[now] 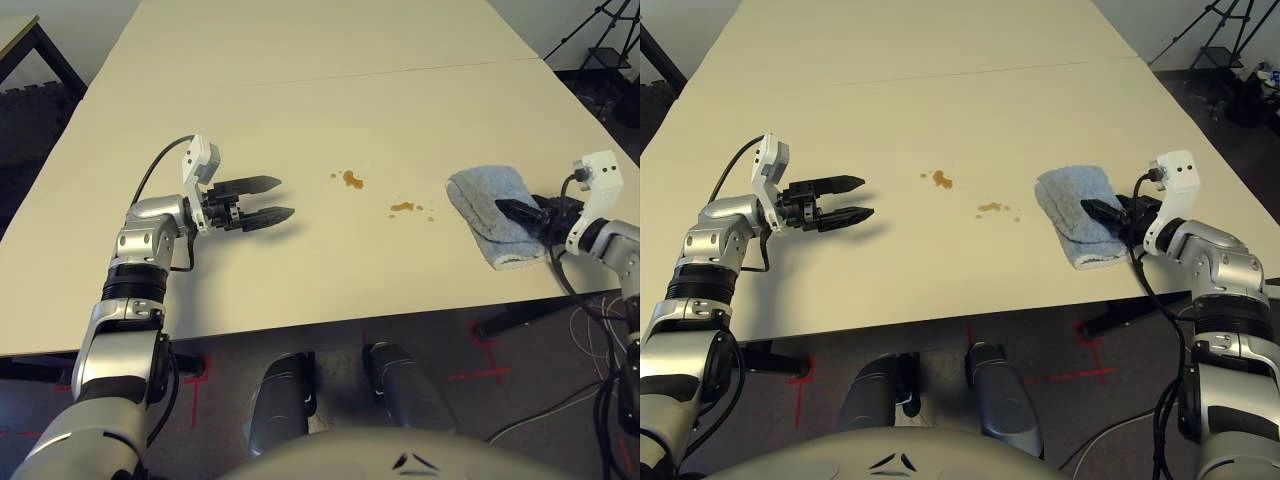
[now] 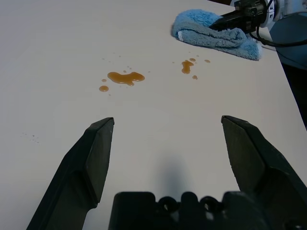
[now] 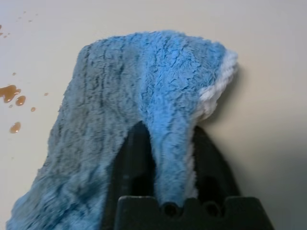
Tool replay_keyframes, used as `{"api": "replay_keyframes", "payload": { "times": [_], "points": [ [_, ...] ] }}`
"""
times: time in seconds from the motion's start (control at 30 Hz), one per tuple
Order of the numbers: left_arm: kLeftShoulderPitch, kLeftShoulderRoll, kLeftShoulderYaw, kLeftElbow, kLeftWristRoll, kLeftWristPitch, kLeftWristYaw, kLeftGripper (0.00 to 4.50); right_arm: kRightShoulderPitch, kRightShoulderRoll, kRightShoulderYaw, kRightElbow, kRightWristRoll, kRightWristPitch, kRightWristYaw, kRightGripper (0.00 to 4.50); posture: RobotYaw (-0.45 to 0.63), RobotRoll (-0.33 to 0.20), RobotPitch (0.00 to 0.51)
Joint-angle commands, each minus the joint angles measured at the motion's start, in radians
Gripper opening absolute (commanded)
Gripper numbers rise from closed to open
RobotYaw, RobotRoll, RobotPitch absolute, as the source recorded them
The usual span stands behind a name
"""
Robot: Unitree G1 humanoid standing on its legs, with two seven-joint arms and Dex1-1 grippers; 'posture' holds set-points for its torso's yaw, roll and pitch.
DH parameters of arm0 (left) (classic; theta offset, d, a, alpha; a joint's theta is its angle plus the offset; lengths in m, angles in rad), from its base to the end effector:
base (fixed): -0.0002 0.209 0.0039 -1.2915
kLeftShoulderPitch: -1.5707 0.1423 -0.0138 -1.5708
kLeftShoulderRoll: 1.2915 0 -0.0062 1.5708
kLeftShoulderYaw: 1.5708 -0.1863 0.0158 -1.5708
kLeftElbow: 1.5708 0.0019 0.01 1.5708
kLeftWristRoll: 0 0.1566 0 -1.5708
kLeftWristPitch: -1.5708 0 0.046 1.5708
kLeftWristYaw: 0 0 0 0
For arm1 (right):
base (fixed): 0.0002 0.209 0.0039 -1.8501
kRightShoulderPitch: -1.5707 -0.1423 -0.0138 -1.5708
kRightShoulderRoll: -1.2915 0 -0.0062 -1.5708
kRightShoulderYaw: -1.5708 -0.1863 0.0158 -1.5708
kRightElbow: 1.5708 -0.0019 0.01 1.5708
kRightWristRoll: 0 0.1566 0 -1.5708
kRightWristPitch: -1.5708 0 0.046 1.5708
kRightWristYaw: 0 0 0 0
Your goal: Wipe the water off the table with a rag.
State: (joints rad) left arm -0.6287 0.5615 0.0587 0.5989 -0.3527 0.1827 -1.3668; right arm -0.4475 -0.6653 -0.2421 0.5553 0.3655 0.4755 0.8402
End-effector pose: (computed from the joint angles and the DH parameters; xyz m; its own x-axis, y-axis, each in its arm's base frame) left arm 0.3266 0.2768 0.1313 0.3860 -0.9140 -0.1250 0.9181 0.3938 -0.0452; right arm 0.2780 -0.3401 0.1079 0.8461 0.4138 -0.3359 -0.3671 0.9094 0.1956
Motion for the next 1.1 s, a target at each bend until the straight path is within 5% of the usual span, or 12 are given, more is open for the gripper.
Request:
{"api": "replay_keyframes", "payload": {
  "times": [0.03,0.43,0.7,1.1],
  "points": [
    [0.001,0.009,0.003,-0.016,0.001,-0.004,0.004,4.50,0.009,0.015,0.029,0.036,-0.024,0.021,-0.006,0.15,-0.32,0.000,0.142],
    [0.001,0.015,0.006,-0.013,0.002,-0.009,0.008,4.50,-0.113,0.079,-0.129,-0.073,0.175,0.241,-0.064,0.06,-0.31,0.000,0.142],
    [0.006,0.009,0.003,-0.016,0.001,-0.013,0.012,4.50,-0.170,0.084,-0.066,-0.091,0.121,0.195,-0.114,0.06,-0.31,0.000,0.141],
    [0.018,0.011,0.002,-0.029,0.000,-0.013,0.014,4.50,-0.055,0.126,0.057,-0.097,-0.006,0.144,-0.159,0.06,-0.30,0.000,0.138]
  ]
}}
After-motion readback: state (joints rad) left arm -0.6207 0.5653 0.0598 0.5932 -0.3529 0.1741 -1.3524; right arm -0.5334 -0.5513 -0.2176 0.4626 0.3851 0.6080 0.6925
